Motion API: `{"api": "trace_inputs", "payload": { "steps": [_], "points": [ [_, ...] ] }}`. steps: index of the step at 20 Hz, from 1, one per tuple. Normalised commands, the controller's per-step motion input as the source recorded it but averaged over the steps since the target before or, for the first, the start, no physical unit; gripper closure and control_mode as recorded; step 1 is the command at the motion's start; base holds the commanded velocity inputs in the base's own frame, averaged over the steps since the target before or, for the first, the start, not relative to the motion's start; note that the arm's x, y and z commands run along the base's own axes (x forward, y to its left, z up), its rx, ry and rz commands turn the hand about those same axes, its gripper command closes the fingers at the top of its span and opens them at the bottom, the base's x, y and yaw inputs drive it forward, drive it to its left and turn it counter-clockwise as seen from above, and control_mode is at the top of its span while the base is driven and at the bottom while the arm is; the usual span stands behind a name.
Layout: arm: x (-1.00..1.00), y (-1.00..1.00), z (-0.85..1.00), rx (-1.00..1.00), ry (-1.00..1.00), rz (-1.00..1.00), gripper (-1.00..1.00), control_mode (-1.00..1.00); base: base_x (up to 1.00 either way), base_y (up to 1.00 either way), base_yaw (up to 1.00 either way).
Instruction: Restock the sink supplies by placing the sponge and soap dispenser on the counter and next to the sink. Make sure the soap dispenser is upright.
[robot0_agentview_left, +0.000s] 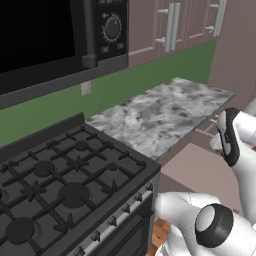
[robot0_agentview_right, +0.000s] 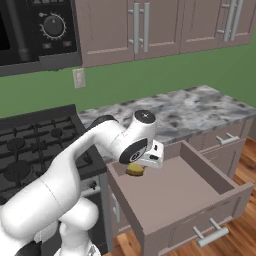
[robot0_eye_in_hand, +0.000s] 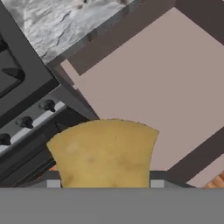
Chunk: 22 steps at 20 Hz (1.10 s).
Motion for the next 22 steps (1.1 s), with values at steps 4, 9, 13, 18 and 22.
{"api": "trace_inputs", "payload": {
  "steps": [4, 9, 13, 18, 22],
  "points": [
    [0.02, 0.01, -0.09, -0.02, 0.03, 0.00, 1.00, 1.00, -0.04, 0.06, 0.00],
    [0.00, 0.00, 0.00, 0.00, 0.00, 0.00, 1.00, 1.00, -0.72, 0.50, 0.31],
    [0.00, 0.00, 0.00, 0.00, 0.00, 0.00, 1.00, 1.00, -0.40, 0.45, 0.59],
    [0.00, 0.00, 0.00, 0.00, 0.00, 0.00, 1.00, 1.00, -0.02, 0.49, 0.77],
    [0.00, 0.00, 0.00, 0.00, 0.00, 0.00, 1.00, 1.00, 0.00, 0.53, 0.83]
  ]
}}
